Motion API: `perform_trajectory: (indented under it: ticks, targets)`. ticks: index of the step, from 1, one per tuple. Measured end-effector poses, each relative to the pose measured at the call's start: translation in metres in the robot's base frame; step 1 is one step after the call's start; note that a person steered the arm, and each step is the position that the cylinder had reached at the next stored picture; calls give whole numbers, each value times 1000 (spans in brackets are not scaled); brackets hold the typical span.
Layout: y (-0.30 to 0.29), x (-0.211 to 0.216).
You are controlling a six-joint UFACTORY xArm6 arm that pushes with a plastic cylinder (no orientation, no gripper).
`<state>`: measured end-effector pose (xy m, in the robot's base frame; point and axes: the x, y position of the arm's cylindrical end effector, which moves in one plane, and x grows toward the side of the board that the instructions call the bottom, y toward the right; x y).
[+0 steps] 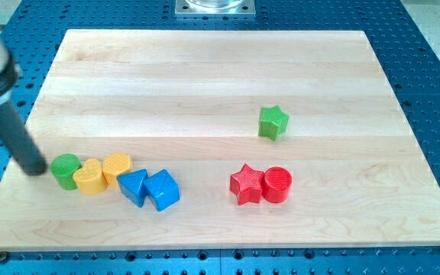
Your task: Separate the green circle from the yellow blocks
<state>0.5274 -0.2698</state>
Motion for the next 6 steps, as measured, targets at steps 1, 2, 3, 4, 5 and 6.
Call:
perform_trajectory:
  ticks: [1,2,3,4,5,6]
  targets:
    - [7,31]
    - [43,37]
    - [91,25]
    - [134,1]
    - [158,-26]
    - [96,-25]
